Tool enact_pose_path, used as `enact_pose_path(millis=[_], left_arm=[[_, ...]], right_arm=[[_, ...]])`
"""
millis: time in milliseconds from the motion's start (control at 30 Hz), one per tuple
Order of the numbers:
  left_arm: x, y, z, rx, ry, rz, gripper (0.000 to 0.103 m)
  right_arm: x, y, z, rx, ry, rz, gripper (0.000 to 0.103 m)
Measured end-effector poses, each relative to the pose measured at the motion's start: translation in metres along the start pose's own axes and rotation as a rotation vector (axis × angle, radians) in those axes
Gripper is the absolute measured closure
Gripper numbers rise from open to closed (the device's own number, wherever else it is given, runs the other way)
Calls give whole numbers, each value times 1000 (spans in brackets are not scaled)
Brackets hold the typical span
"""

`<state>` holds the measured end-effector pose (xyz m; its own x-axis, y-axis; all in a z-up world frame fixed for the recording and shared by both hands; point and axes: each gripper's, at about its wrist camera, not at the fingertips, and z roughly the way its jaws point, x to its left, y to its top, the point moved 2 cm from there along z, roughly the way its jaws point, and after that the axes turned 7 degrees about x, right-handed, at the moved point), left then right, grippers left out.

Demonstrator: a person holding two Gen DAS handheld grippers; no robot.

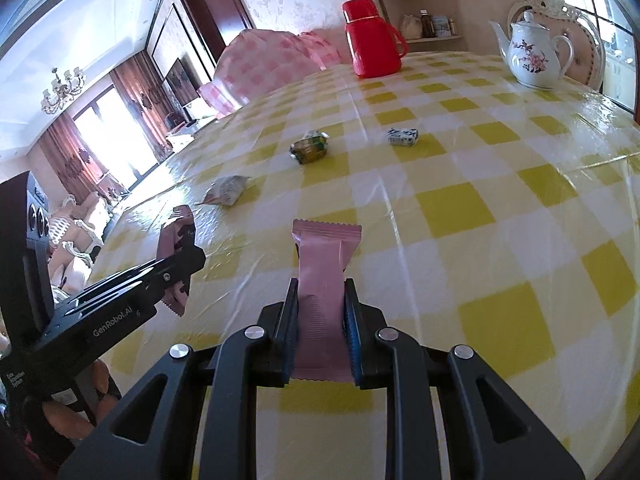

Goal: Organize snacks
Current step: 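Carry both pink bars off the table over the purple box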

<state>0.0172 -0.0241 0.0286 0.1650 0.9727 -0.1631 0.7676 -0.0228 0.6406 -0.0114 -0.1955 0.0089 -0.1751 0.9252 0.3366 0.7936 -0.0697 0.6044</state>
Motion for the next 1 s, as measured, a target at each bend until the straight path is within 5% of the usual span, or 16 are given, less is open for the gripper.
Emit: enact_pose_path(millis=[400,1000], left_arm=[[1,-52,-44,-24,30,75,84],[87,-113,-117,-57,104,12,84]], right_arm=[[47,-43,-17,6,104,-25,82],[156,-84,-13,69,150,-217,82]])
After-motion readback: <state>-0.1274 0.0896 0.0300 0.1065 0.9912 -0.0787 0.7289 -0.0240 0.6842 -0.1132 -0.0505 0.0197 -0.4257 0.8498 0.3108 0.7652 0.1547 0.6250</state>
